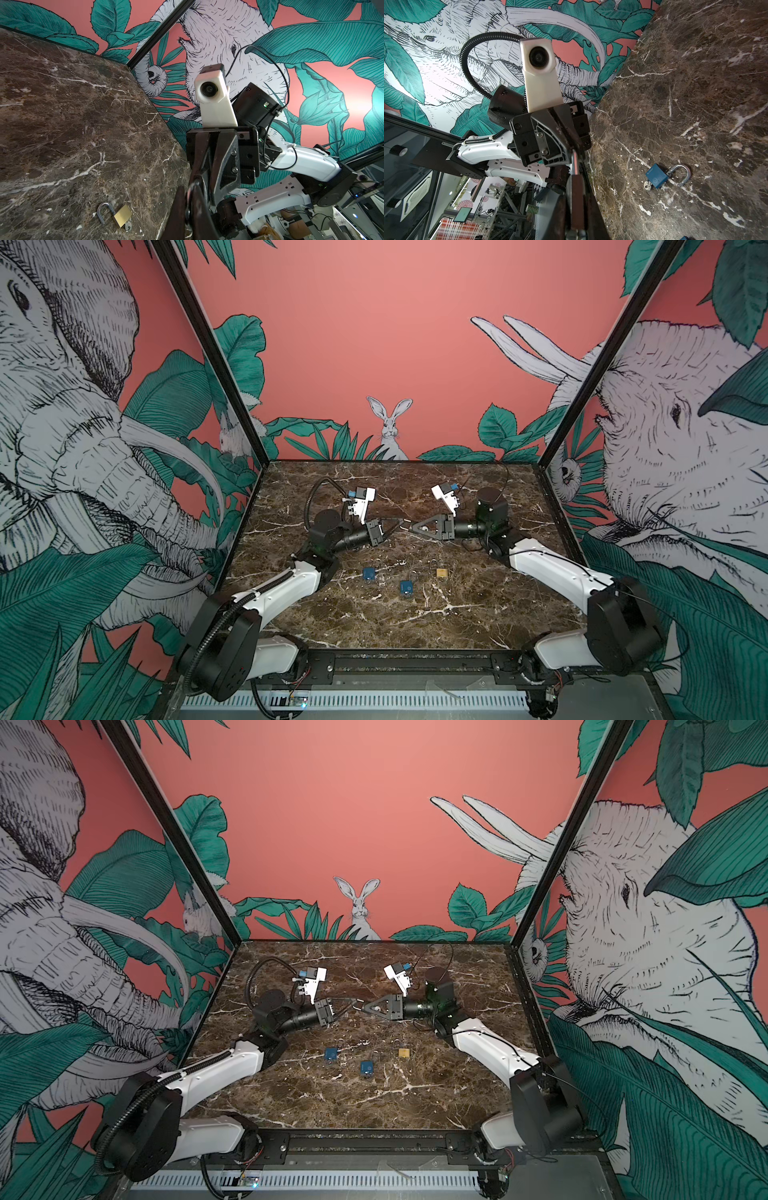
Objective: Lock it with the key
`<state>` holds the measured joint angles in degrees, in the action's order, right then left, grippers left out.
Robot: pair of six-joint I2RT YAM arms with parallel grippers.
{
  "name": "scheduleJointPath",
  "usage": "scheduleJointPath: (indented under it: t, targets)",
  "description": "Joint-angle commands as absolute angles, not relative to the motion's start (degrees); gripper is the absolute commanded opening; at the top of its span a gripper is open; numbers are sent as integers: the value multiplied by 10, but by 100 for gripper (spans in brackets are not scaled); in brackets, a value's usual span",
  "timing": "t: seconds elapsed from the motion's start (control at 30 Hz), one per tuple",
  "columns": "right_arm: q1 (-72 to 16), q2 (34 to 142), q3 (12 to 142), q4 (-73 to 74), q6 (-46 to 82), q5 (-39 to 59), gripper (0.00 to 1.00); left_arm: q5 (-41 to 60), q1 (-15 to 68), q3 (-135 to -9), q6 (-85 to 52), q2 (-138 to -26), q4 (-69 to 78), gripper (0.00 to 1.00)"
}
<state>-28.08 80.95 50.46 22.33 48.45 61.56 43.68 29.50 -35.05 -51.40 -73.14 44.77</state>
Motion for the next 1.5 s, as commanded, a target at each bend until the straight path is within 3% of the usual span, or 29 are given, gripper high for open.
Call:
scheduleJointPath:
  t: [0.0, 1.17, 1.47]
  targets:
    - [-294, 823, 533, 268, 482, 589, 0, 480, 324, -344, -515, -725, 478, 0]
    - [-338, 964, 640, 307, 497, 557, 0, 520, 386, -364, -510, -777, 532, 0]
    - [-331, 969, 627, 302, 499, 550, 0, 485, 385, -369, -461, -752, 441, 0]
